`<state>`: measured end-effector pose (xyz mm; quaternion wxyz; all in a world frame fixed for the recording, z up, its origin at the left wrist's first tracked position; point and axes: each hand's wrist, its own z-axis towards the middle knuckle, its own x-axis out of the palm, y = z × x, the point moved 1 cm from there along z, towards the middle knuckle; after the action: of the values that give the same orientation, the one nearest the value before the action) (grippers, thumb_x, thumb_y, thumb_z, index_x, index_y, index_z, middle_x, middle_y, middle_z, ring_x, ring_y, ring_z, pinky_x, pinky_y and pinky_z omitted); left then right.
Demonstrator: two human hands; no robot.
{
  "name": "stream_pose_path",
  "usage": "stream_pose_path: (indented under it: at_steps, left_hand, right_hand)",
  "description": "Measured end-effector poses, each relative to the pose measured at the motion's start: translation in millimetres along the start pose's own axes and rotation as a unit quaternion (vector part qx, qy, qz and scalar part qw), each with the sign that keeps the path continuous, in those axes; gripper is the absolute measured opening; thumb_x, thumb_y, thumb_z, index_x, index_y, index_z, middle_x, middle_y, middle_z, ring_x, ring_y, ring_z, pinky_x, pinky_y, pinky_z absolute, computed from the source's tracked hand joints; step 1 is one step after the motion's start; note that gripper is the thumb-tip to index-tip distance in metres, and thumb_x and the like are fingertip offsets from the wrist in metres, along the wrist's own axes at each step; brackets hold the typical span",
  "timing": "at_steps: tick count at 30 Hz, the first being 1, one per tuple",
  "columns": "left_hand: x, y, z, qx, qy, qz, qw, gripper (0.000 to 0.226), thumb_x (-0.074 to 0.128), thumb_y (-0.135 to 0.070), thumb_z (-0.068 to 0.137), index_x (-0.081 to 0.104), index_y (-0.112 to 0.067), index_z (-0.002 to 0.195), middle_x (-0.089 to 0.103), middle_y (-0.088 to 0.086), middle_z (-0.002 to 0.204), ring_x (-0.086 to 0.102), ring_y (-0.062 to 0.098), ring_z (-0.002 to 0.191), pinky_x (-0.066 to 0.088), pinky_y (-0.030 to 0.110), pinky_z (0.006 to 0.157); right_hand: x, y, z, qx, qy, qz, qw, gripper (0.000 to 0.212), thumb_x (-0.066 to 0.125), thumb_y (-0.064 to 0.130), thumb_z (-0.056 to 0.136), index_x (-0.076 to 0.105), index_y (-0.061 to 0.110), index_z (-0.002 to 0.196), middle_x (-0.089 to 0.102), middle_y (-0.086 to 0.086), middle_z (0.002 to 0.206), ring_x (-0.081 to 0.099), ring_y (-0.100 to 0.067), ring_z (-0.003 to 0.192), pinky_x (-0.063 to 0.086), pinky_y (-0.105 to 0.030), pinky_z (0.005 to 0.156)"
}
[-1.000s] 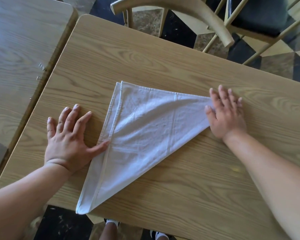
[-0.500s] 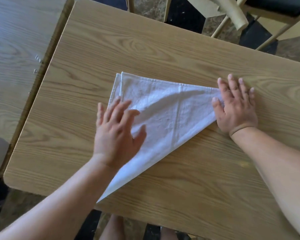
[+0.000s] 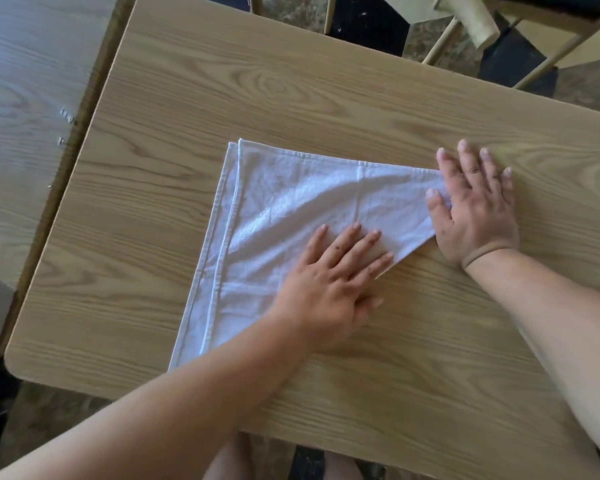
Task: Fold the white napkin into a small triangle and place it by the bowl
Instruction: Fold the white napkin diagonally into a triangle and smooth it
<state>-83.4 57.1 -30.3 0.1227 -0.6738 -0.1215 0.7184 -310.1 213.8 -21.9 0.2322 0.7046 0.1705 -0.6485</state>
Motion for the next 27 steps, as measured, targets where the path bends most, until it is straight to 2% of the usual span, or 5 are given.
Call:
stream_pose_path:
  at_steps: [11,19,21,24,27]
  left_hand:
    - [-60,64,-212,-0.093,0.096,0.089,0.987,0.062,0.048,-0.054,0.101,0.040,-0.039,0.160,0.035,0.003,0.171,0.022,0.027,0.162,0.021,0.064,0.127]
    - [-68,59,-207,-0.091,0.101,0.080,0.987,0.068,0.046,-0.071,0.099,0.056,-0.031,0.153,0.040,0.008,0.168,0.032,0.034,0.158,0.029,0.071,0.120]
    - [-77,50,-190,-0.110,0.093,0.083,0.986,0.068,0.048,-0.074,0.095,0.074,-0.023,0.132,0.057,0.010,0.155,0.049,0.037,0.147,0.030,0.070,0.120]
    - [-84,38,-137,-0.125,0.033,0.064,0.989,0.050,0.059,-0.065,0.095,0.076,-0.019,0.107,0.069,0.006,0.129,0.063,0.035,0.129,0.036,0.064,0.118]
    - [-72,20,-61,-0.104,-0.014,0.008,0.994,0.051,0.062,-0.059,0.097,0.072,-0.019,0.126,0.061,0.009,0.149,0.052,0.035,0.143,0.036,0.060,0.120]
  right_hand:
    - [-2,1,-1,0.001,0.012,0.005,1.000,0.067,0.027,0.052,0.102,0.024,0.027,0.164,0.016,-0.007,0.174,0.012,-0.036,0.160,0.004,-0.061,0.127]
    - [-3,2,-1,0.002,0.016,0.004,1.000,0.067,0.027,0.052,0.102,0.023,0.027,0.164,0.015,-0.007,0.174,0.011,-0.036,0.160,0.004,-0.061,0.128]
    - [-2,2,-1,0.002,0.014,0.003,1.000,0.067,0.027,0.052,0.102,0.024,0.027,0.164,0.016,-0.007,0.174,0.012,-0.036,0.160,0.005,-0.061,0.127]
    - [-2,3,-2,0.003,0.012,0.001,1.000,0.068,0.027,0.052,0.101,0.024,0.027,0.164,0.017,-0.007,0.174,0.013,-0.036,0.160,0.005,-0.060,0.128]
    - [-3,3,-2,0.006,0.017,0.004,1.000,0.068,0.026,0.053,0.101,0.024,0.027,0.164,0.016,-0.007,0.174,0.012,-0.035,0.160,0.005,-0.060,0.128]
